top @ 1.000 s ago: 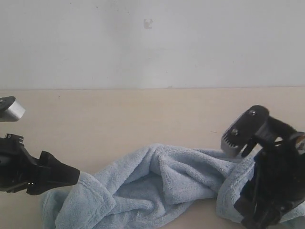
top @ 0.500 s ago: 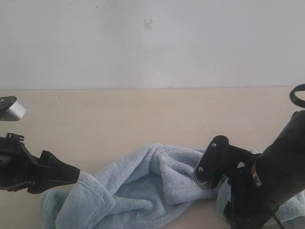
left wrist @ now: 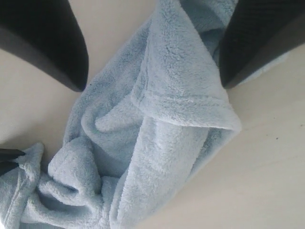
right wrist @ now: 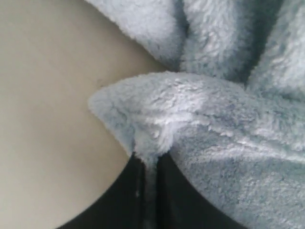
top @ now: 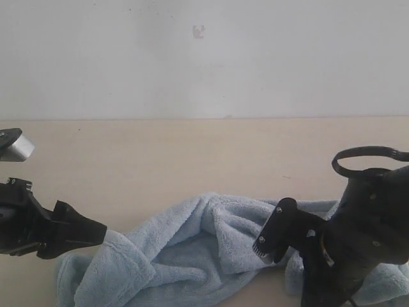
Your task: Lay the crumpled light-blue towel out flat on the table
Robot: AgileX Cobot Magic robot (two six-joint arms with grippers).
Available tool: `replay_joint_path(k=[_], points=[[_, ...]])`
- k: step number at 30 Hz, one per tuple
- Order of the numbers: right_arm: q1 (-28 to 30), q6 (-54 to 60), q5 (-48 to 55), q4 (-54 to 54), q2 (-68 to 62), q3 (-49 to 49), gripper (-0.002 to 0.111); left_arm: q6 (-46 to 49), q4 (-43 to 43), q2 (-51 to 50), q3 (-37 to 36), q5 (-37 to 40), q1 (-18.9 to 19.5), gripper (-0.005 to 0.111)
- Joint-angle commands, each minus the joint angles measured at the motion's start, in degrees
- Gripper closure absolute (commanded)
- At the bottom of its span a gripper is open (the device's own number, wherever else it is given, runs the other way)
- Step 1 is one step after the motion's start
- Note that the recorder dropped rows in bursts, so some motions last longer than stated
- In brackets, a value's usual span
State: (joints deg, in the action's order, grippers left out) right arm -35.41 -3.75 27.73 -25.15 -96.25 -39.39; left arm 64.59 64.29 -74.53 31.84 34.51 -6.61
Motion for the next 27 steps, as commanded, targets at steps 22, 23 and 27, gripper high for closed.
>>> replay_joint_path(k=[22,23,27], points=[[1.7,-14.8,7.9,-6.5,28.4,-1.9,0.108,0.6,-7.8,0.1,-0.2,-5.1,-14.0,0.035],[1.7,-14.8,8.2,-6.5,28.5,-1.9,0.108,0.6,-10.0,0.1,-0.2,-6.7,-15.3,0.035],[1.7,-14.8,8.1,-6.5,28.5,-1.8,0.108,0.6,-21.6,0.1,-0.2,-10.1,-18.7,0.035]])
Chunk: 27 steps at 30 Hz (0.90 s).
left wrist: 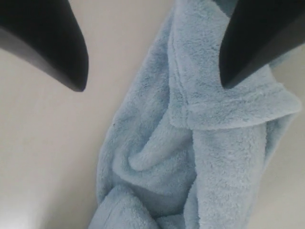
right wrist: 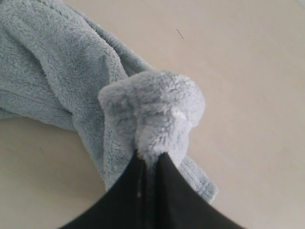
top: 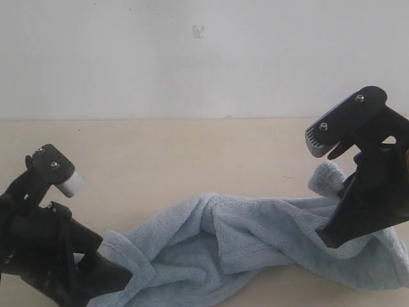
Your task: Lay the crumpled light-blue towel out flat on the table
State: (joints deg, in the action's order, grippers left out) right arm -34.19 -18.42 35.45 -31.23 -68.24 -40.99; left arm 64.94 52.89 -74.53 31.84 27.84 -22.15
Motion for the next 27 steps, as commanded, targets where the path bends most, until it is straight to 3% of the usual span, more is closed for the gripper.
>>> replay_joint_path(k=[1,17,27], points=[[0.4,-0.1,0.4,-0.4,0.5,-0.2,0.108,-0.4,-12.5,0.1,-0.2,-4.0,-3.6,0.035],[0.4,-0.1,-0.2,-0.2,0.5,-0.2,0.108,-2.7,-9.8,-12.0,2.3,-11.8,-3.9,0.035],[0.4,-0.1,-0.7,-0.2,0.5,-0.2,0.108,2.8,-10.7,-11.9,4.6,-13.4,-9.3,0.035]])
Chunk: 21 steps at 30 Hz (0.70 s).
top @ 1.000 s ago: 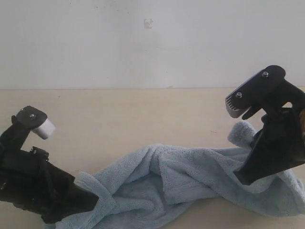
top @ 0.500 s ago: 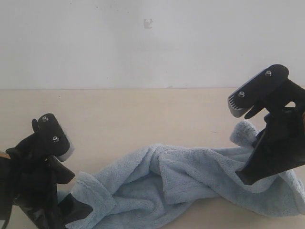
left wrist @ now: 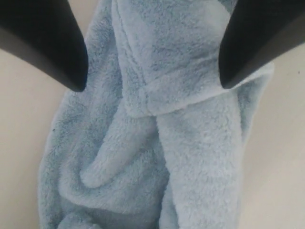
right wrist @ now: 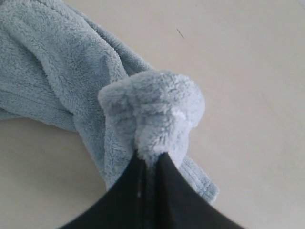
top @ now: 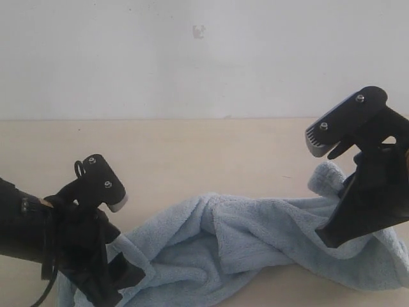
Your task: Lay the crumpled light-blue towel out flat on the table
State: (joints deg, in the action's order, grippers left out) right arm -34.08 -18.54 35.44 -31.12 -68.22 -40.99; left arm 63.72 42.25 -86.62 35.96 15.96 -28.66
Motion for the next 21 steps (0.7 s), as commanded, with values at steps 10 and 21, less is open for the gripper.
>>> replay_joint_path(k=[10,21], points=[[0.3,0.0,-0.5,0.2,0.5,-0.2,0.108,15.6,-5.8,-6.2,0.7,-11.7,-6.3,0.035],[0.3,0.0,-0.9,0.2,0.5,-0.2,0.108,9.8,-6.1,-11.4,0.7,-14.2,-6.3,0.063]])
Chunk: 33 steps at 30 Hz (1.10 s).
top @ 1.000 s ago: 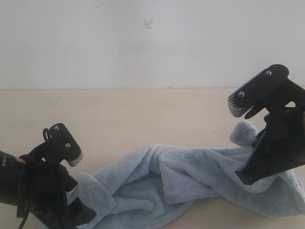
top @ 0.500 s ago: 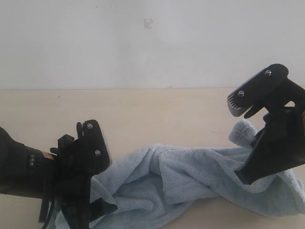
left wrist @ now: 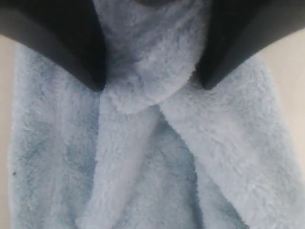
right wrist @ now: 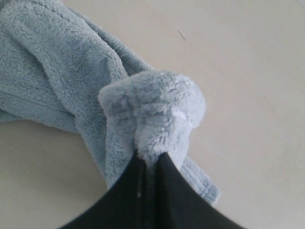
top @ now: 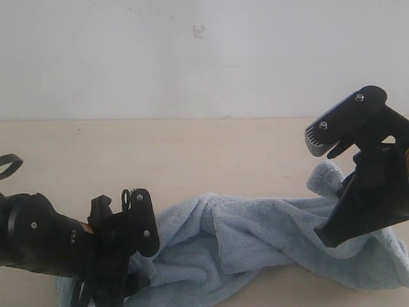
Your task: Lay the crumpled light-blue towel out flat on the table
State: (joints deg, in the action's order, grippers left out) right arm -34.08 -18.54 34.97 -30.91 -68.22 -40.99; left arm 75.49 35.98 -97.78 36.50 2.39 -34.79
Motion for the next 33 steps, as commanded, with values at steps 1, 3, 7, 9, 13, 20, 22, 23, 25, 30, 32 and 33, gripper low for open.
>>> replay_joint_path(k=[1,3,7,9,13,20,22,23,25,30,32,33], points=[[0.3,0.0,-0.4,-0.1,0.5,-0.2,0.108,-2.2,0.1,-0.2,0.2,-0.5,-0.2,0.067],[0.3,0.0,-0.4,-0.1,0.5,-0.2,0.108,-2.2,0.1,0.1,0.2,-0.1,-0.2,0.075],[0.3,0.0,-0.4,-0.1,0.5,-0.2,0.108,-2.2,0.1,4.9,0.2,0.7,-0.2,0.075],[0.3,0.0,-0.4,-0.1,0.5,-0.2,0.108,-2.9,0.1,8.1,0.2,1.1,-0.2,0.075],[0.3,0.0,-0.4,0.2,0.5,-0.2,0.108,-4.5,0.1,14.4,0.2,3.8,-0.2,0.075],[0.3,0.0,-0.4,0.3,0.5,-0.2,0.108,-7.3,0.1,22.0,0.0,7.9,-0.2,0.075],[0.3,0.0,-0.3,0.3,0.5,-0.2,0.108,-8.7,-0.8,22.8,0.0,9.1,-0.1,0.075],[0.3,0.0,-0.2,0.3,0.5,-0.2,0.108,-9.4,-1.6,23.1,0.0,9.9,-0.1,0.076],[0.3,0.0,0.1,0.3,0.5,-0.2,0.108,-10.5,-2.9,23.7,0.0,11.8,0.3,0.080],[0.3,0.0,0.1,0.1,0.5,-0.2,0.108,-23.7,-15.4,25.7,0.0,15.7,2.6,0.103],[0.3,0.0,0.2,-0.4,0.5,-0.2,0.108,-32.3,-23.2,27.3,0.0,16.9,3.8,0.103],[0.3,0.0,0.3,-0.7,0.5,-0.2,0.108,-35.7,-27.3,28.1,0.0,17.6,4.3,0.103]])
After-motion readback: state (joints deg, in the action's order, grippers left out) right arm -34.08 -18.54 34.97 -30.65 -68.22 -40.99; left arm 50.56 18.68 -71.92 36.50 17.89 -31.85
